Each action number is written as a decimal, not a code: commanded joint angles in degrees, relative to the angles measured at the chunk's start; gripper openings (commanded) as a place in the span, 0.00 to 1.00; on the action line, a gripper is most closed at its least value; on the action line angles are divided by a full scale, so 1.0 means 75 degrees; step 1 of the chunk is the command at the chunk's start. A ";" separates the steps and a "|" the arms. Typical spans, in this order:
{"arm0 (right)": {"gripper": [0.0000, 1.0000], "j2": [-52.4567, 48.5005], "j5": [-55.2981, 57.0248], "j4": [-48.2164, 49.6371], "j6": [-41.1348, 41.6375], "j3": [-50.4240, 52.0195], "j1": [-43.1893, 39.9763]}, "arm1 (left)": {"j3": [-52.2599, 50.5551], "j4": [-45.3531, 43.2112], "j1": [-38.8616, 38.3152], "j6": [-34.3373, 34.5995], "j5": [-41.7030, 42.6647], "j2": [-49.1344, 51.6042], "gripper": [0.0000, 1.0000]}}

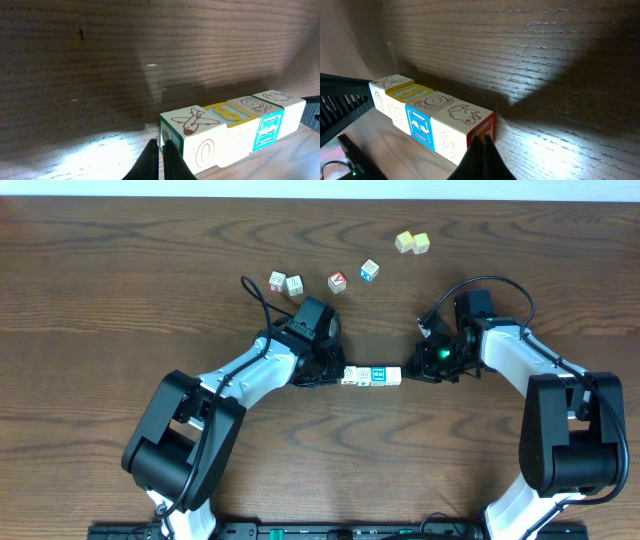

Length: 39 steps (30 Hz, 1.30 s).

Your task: Lift 4 blocks

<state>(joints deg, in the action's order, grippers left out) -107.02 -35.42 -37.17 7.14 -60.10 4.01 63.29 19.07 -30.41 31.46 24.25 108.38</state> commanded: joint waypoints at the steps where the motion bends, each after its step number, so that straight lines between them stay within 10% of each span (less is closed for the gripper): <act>1: 0.01 -0.0020 -0.0338 0.0000 0.0102 0.0038 0.0195 | 0.0003 -0.0044 -0.0044 -0.0099 0.0283 0.0041 0.07; 39: 0.01 -0.0020 -0.0160 -0.0245 0.0414 0.0038 0.0216 | 0.0003 0.0152 -0.0044 -0.0096 0.0391 0.0041 0.07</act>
<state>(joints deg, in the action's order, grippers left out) -107.02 -32.58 -39.29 9.89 -60.10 5.06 63.31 19.86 -30.48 31.46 25.41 108.38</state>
